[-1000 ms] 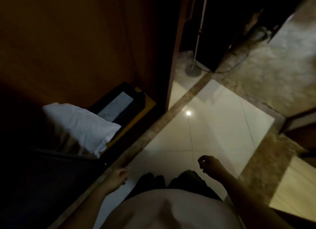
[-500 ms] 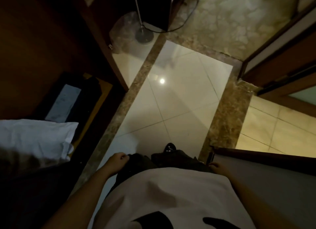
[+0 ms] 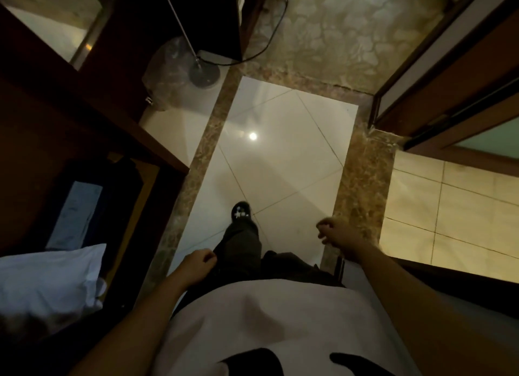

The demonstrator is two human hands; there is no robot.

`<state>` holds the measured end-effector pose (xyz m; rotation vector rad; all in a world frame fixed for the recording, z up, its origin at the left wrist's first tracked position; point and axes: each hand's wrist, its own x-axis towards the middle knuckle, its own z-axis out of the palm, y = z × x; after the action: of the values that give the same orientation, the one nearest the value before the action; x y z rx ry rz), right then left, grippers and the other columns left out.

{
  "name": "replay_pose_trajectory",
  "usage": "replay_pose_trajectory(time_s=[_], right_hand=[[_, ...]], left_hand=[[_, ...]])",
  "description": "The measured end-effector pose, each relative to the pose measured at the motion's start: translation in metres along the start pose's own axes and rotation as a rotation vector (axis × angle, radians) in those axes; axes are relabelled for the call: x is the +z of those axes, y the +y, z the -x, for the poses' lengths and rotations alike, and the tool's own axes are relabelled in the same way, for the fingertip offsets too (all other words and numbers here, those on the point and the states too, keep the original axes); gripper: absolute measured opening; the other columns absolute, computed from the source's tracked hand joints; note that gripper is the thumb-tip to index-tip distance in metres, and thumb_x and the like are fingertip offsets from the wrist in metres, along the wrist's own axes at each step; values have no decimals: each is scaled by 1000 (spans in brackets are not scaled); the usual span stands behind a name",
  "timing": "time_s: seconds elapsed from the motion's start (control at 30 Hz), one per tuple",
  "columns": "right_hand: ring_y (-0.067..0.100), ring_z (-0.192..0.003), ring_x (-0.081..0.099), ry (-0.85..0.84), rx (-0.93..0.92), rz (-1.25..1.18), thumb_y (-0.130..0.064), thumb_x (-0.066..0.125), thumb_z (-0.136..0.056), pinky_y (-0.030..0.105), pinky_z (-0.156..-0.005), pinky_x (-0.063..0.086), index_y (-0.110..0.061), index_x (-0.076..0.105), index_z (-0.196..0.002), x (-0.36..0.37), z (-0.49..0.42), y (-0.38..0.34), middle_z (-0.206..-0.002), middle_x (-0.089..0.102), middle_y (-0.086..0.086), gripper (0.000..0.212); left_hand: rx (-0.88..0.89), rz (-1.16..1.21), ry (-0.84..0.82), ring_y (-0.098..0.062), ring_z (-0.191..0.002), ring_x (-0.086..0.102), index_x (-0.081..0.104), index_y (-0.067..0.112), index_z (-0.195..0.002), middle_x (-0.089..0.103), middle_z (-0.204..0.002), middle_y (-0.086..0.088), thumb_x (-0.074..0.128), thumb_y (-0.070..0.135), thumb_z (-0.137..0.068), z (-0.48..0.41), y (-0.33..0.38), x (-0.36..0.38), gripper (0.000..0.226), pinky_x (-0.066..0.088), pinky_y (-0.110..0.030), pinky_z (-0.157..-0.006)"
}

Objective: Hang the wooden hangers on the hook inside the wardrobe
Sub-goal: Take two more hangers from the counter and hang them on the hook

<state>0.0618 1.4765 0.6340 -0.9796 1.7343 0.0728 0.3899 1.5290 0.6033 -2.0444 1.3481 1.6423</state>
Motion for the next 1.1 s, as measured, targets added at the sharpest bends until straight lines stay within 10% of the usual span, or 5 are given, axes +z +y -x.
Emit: replay_pose_trajectory(time_s=[0.37,0.63,0.8,1.0,1.1], right_hand=[[20,-81,59,132,-156,-168,-13,43,-94,17,-56,39,-2,58,-117,-94,-82,-175,-100,63,15,29],[25,-81,58,175,88,-233,-10,41,-96,26,-64,48,6,56,-118,-115,-96,-137,-99,61,22,30],[9,-59,55,99,323,-204,-4,39,-96,16,-45,42,16,54,-114,-132,-103,-92,-80,58,15,31],[42,-117,48,98,335,-214,-10,39,-97,40,-98,38,18,52,-118,-215,-156,-103,-126,52,33,36],[20,-82,56,118,263,-240,-12,38,-98,23,-68,47,11,54,-115,-275,-188,-132,-117,57,28,32]], left_hand=[[55,-144,-48,-26,-98,57,58,2,-111,61,-114,-17,43,20,-96,-99,100,-121,27,41,-27,-77],[133,-113,-75,-26,-96,58,57,5,-103,58,-103,-13,45,20,-96,-156,211,-194,21,48,-40,-91],[226,-59,-109,-15,-80,59,55,12,-98,59,-97,-6,43,23,-97,-194,308,-204,16,41,-23,-59],[256,-13,-63,-14,-82,59,56,11,-99,60,-93,-3,43,22,-97,-236,406,-223,17,43,-23,-64],[213,-66,-37,-24,-92,60,56,9,-101,60,-100,-10,43,19,-97,-251,431,-236,17,50,-33,-77]])
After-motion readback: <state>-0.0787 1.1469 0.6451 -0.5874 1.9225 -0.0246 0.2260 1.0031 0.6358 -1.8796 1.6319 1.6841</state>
